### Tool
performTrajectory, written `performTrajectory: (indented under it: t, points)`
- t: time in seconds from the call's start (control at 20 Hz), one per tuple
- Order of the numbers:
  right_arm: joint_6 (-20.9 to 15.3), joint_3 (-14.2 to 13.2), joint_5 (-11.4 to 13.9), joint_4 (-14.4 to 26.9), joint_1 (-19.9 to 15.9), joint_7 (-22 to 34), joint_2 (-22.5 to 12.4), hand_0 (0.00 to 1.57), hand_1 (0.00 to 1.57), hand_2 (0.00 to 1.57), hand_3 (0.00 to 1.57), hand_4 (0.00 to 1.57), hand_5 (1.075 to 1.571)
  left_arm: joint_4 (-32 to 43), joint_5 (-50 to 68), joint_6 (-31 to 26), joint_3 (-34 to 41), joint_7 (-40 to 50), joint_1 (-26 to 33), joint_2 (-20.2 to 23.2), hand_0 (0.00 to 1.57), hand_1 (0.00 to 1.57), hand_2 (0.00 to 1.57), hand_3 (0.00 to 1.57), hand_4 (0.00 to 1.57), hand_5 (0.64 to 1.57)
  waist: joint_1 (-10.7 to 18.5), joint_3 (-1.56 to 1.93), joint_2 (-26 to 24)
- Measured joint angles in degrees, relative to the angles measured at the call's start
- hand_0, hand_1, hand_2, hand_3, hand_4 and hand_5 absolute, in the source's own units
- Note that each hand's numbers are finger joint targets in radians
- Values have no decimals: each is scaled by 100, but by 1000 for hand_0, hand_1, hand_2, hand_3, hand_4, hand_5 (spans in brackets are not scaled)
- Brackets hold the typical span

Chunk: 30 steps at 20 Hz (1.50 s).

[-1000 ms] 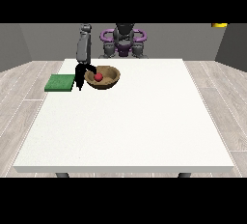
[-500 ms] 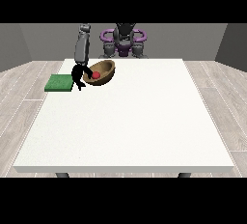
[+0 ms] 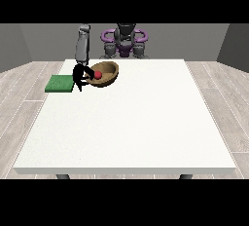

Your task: Pick the cup and pour the ball into the bowl, then pick the bowl and place it on the pad

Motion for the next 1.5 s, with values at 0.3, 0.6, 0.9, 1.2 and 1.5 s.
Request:
performTrajectory:
  t: [0.3,0.6,0.9,1.2,1.5]
  points:
    - [-55,312,303,-149,-137,1606,-821,1571,1571,1571,973,1056,1556,489,-133,-89,157,-266,387,94,0,0,0,0,1199,1538,-392,54,-330]
    - [309,488,555,-310,-494,2809,-1771,1571,1571,1571,545,1101,1567,891,-282,-146,275,-626,684,243,0,0,0,0,1198,1545,-786,67,-499]
    - [759,225,393,-348,-629,3187,-2354,1571,1571,1571,532,1099,1564,1168,-280,-257,418,-991,960,401,0,0,0,0,1207,1548,-979,75,-470]
    - [1116,-11,285,-281,-703,3203,-2726,1571,1571,1571,461,1109,1567,1391,-278,-373,478,-1409,1117,531,0,0,0,0,1212,1555,-1016,79,-254]
    - [1066,-279,151,107,-749,2757,-2575,1571,1571,1571,450,1052,1569,1274,-156,-378,475,-1505,1034,594,0,0,0,0,1206,1555,-834,82,100]
